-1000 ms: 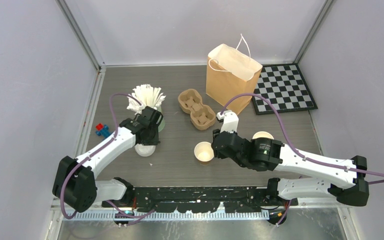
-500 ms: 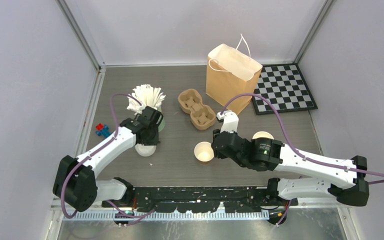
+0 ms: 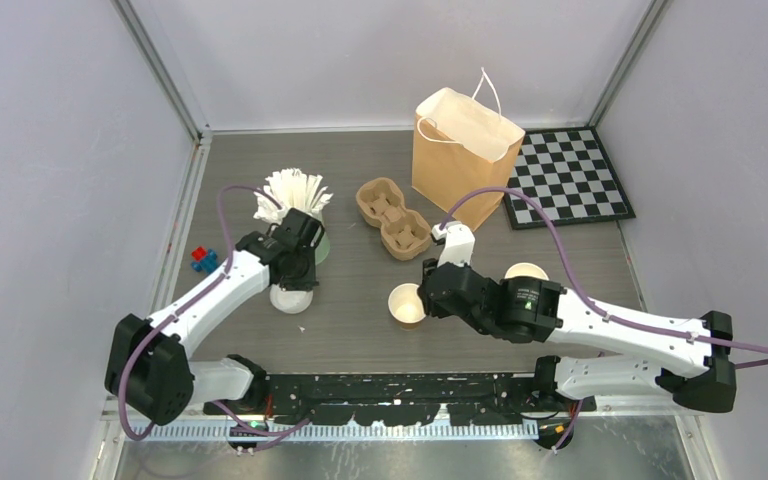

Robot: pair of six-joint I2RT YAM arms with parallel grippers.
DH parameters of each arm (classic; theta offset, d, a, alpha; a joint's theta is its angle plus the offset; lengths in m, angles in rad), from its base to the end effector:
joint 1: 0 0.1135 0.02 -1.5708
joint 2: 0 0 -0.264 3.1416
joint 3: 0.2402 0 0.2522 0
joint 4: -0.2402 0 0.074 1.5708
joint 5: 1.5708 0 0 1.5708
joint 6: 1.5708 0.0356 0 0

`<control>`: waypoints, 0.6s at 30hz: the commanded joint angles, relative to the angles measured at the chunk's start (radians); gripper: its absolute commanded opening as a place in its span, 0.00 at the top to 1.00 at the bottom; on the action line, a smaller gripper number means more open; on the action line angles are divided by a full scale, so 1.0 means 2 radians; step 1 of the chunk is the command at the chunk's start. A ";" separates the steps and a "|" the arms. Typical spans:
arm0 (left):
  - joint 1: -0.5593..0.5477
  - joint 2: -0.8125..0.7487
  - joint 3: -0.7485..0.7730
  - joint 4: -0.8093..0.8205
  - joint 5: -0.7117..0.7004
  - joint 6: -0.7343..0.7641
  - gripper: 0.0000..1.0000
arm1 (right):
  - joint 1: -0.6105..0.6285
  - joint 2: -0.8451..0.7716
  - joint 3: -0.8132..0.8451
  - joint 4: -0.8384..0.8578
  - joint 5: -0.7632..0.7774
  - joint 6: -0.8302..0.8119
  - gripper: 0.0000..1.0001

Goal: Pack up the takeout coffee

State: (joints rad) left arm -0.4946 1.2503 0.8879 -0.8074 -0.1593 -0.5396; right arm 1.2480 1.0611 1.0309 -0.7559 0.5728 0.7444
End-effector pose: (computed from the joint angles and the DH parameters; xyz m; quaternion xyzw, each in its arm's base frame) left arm 0.2049 -0.1041 0.2328 -0.0378 0.9763 -0.0304 0.2111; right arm 0.0853 0.1942 0.3230 -0.1162 0.8853 0.1660 0.4185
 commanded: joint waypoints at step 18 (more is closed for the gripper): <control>0.067 -0.035 0.005 -0.006 0.093 0.018 1.00 | 0.000 0.177 0.038 0.291 -0.060 0.017 0.57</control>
State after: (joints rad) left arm -0.3679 1.1824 0.8799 -0.8043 0.0357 -0.5140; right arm 1.2480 1.4147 1.0718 -0.2672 0.4595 0.7635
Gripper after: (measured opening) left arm 0.009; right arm 0.430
